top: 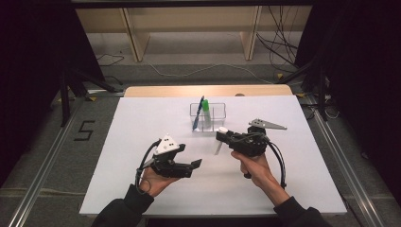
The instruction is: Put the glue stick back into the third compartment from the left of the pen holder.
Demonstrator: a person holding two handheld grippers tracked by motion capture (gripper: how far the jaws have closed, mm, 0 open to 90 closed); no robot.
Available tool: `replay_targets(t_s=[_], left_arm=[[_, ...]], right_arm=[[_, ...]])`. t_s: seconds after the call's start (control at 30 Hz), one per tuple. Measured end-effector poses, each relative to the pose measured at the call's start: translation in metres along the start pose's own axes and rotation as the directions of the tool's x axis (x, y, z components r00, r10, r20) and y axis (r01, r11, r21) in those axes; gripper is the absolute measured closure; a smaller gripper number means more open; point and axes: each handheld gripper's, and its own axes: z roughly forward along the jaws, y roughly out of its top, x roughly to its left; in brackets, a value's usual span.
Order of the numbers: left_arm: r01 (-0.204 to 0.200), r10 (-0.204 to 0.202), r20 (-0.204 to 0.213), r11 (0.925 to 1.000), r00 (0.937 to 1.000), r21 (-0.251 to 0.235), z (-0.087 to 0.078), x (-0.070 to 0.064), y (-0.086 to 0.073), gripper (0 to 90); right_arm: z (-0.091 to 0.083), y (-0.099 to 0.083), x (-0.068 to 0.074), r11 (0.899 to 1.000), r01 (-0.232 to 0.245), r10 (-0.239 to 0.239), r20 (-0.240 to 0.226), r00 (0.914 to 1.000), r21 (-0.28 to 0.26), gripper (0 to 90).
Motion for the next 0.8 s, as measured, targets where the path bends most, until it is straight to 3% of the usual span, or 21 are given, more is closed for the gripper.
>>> replay_targets(t_s=[0.4, 0.8], left_arm=[[0.001, -0.002, -0.023, 0.9998, 0.9997, -0.017, -0.013, 0.013, -0.007, 18.2], [0.024, -0.025, -0.038, 0.9992, 0.9990, -0.032, -0.022, 0.018, -0.015, 17.2]], right_arm=[[0.000, 0.008, -0.009, 0.999, 0.042, -0.041, 0.057, 0.9975, -0.014, 67.2], [0.006, 0.041, -0.029, 0.992, 0.118, -0.107, 0.188, 0.9763, -0.052, 67.2]])
